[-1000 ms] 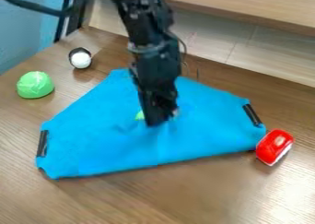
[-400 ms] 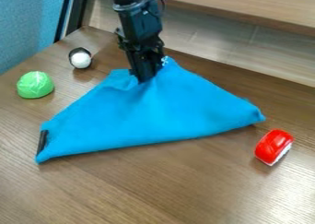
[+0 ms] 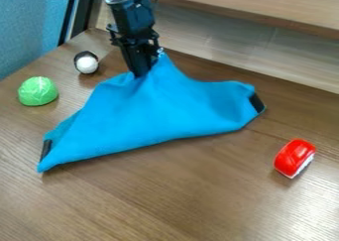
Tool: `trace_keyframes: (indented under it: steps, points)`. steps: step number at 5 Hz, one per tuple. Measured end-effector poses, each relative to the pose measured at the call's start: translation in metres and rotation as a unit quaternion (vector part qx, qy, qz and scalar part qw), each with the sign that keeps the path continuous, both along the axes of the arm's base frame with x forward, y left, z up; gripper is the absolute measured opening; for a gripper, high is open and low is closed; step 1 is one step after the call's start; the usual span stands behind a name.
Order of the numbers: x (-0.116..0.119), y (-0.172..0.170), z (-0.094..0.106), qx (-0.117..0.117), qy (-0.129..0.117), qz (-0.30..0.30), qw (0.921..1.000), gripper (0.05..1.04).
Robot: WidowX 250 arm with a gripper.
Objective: Fold the cloth from bottom right to top left to cover the green figure
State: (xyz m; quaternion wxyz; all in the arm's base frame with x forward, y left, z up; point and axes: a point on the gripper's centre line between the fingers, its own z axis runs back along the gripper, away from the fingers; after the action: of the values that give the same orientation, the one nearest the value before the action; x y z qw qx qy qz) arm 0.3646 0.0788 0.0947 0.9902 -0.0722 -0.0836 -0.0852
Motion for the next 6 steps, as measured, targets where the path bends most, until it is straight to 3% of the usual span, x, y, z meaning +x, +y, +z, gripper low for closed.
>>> trace_keyframes:
  steps: [2,3,4,5,6]
  points:
    - [0.005,0.015,-0.024,0.013,0.025,0.005,0.9996,0.102]
    - [0.004,0.019,-0.042,0.022,0.047,0.004,0.9987,0.26]
    - [0.004,0.023,-0.053,0.032,0.059,0.006,0.9977,0.539]
    - [0.005,0.022,-0.053,0.037,0.057,0.005,0.9977,0.85]
    - [0.007,0.01,-0.038,0.027,0.047,0.008,0.9985,1.001]
